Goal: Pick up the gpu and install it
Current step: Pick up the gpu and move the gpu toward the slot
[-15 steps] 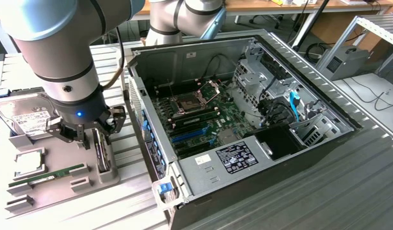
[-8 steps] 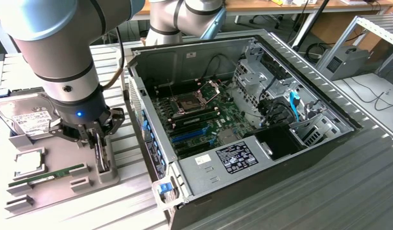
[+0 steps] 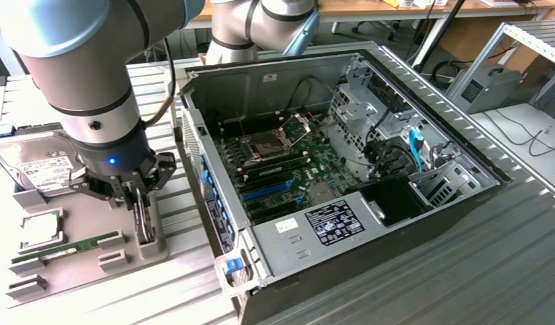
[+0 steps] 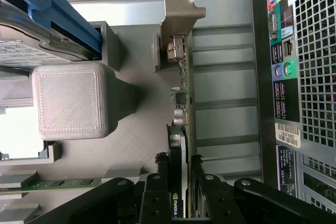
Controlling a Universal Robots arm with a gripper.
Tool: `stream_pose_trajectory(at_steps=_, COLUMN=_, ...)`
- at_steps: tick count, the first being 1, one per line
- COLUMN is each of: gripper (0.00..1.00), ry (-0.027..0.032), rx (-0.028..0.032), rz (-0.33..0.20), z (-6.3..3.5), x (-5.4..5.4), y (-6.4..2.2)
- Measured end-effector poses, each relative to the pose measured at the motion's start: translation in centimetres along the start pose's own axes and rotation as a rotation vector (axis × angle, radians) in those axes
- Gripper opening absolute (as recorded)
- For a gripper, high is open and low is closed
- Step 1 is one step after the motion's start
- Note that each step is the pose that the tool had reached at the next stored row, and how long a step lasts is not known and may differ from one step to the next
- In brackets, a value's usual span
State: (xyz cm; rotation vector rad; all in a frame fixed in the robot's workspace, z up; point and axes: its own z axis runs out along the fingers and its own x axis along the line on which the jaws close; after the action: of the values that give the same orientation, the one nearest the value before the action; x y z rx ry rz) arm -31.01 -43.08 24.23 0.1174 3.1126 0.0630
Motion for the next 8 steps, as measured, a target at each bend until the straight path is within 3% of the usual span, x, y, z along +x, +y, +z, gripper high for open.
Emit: stream_pose_trajectory(at_steps=8, gripper=0.27, ry=0.0009, rx=-0.0004, rz=-0.019, z=0.00, x=-0.07, y=0.00)
